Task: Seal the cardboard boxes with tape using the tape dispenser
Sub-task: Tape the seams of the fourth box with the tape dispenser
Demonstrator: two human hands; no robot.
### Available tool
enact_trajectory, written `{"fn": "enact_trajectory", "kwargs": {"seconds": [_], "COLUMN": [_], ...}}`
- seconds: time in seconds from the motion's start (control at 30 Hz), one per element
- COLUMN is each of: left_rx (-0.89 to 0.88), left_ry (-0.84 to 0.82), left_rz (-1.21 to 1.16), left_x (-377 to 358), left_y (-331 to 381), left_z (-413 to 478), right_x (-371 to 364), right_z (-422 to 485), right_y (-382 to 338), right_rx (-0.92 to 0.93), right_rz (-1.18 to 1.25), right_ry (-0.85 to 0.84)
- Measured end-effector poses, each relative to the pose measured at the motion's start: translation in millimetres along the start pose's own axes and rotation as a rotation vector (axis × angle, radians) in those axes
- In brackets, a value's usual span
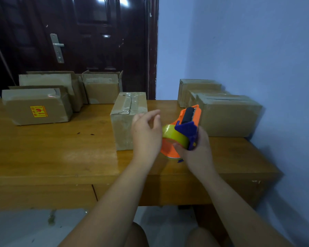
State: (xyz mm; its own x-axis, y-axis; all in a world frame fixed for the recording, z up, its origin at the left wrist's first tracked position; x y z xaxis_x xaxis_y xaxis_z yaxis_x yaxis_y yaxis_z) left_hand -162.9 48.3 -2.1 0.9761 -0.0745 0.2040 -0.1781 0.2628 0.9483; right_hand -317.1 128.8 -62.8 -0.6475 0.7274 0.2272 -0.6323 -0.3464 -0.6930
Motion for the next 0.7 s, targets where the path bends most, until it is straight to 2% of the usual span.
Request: {"fn": "enact_trajectory", "kwargs": {"seconds": [0.13, 0.3, 0.43, 0.53, 0.63, 0.7], "left_rx": [0.219, 0.213, 0.206, 0.193, 0.095, 0.081], "left_ry": [-0.111, -0.100, -0.004, 0.017, 0.088, 0.132], "left_rz": [-0.263, -0.285, -0.270, -0.309, -0.212, -0.185], "left_x": [4.5, 22.4, 43.7, 54.3, 70.0, 83.5], "left_y": [-21.9, -27.3, -32.6, -29.4, -13.2, -9.9], "left_z": [11.5, 19.5, 25.6, 26.5, 24.1, 30.7], "right_x": [-3.9, -7.1, -2.1, -2.9, -8.1, -9.8], "right_z": [3.7, 15.8, 29.6, 34.9, 34.3, 34.7], "right_y": [-1.2, -20.7, -43.2, -62.3, -68.9, -67.2], "right_rx": [-0.010, 0.058, 0.145, 0.236, 0.323, 0.319], "right_rz": [0.125, 0.180, 0.189, -0.008, -0.258, -0.265], "right_ry": [-0.115, -0.248, -0.257, -0.356, -0.476, -0.516]}}
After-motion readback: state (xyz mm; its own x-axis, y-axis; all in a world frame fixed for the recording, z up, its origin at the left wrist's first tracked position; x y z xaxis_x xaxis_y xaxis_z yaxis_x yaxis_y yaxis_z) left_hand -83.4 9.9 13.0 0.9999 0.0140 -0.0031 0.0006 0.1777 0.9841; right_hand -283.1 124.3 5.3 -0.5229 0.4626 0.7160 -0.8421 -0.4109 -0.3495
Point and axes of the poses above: each hand's wrist, its own z-axis towards the middle knuckle, its own x-axis out of the back of the hand, y = z × x, the point moved 9 cm from there along z, towards the middle knuckle, and after that the axes turned 15 degrees about x, right-handed, at the moved point
